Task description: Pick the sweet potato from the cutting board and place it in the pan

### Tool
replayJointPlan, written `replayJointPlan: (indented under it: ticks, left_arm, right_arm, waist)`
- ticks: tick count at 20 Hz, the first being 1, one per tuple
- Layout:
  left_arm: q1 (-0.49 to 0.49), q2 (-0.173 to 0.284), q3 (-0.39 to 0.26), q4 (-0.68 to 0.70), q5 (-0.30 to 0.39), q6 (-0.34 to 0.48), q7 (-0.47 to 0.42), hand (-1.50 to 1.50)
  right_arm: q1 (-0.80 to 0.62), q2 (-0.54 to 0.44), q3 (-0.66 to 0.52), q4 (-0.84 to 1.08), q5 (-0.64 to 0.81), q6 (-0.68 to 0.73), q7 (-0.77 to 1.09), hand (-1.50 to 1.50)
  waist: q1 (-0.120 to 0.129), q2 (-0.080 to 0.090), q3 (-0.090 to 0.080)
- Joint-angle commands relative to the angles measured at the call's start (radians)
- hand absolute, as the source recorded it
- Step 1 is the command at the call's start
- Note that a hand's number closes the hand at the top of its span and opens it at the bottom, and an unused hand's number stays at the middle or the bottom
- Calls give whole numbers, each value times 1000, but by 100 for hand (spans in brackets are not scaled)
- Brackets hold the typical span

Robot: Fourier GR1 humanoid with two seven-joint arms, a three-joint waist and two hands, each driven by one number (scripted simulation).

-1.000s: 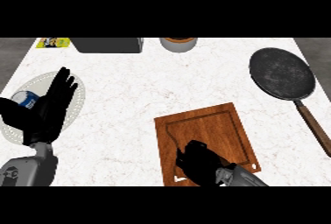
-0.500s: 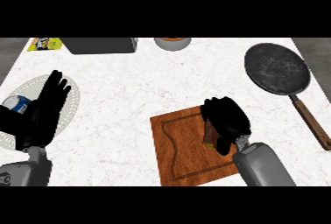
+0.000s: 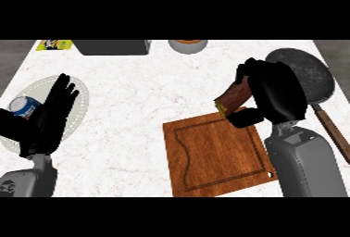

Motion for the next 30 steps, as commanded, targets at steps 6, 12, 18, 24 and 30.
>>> replayJointPlan:
  ticks: [6,12,18,24,30]
  left_arm:
    - [24,-42,-35,-22,-34,8,-6,0]
    - [23,-31,-6,-10,-27,-5,-17,0]
    - [-35,-41,-24,4,-40,2,2,0]
    - [-38,-28,-1,57,-28,-33,-45,0]
    - [-79,-56,-29,53,-53,-3,-21,0]
  right_arm:
    - [-117,-67,-229,79,-95,-35,12,150]
    - [-221,-195,-381,339,-165,-174,-96,150]
    - [-325,-352,-533,668,-244,-322,-253,150]
    - [-354,-464,-595,1000,-282,-485,-472,150]
    - [-378,-438,-605,1237,-297,-600,-616,150]
  waist:
    - [11,3,0]
    - [16,5,0]
    - [28,11,1]
    - [39,19,2]
    - [51,23,3]
